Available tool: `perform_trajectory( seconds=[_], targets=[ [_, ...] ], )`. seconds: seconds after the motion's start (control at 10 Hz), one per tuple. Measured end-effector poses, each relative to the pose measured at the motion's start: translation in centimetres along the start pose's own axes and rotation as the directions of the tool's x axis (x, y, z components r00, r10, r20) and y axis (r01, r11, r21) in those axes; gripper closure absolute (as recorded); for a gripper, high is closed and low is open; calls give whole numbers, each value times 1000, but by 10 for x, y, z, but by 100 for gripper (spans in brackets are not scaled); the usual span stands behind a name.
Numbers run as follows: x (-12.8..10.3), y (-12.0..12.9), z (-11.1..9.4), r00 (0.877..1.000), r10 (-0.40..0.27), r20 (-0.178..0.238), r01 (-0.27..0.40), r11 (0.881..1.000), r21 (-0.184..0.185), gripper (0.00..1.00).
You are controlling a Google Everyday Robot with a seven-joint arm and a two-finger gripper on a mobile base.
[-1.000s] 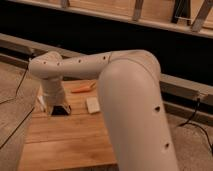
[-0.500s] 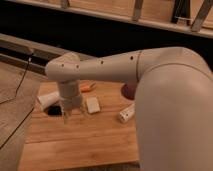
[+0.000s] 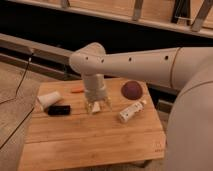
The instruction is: Move the arm in a circular motion
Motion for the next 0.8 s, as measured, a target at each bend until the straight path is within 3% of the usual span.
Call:
perform_trajectory(
  seconds=[0.2, 0.4, 0.6, 0.8],
  targets=[
    [-26, -29, -5, 999, 35, 23, -36, 999, 31, 35],
    [-72, -47, -12, 996, 64, 57, -67, 996, 57, 35],
    [-119, -43, -18, 994, 73, 82, -79, 994, 70, 35],
    [-163, -17, -18, 994, 62, 95, -69, 995, 72, 35]
  ],
)
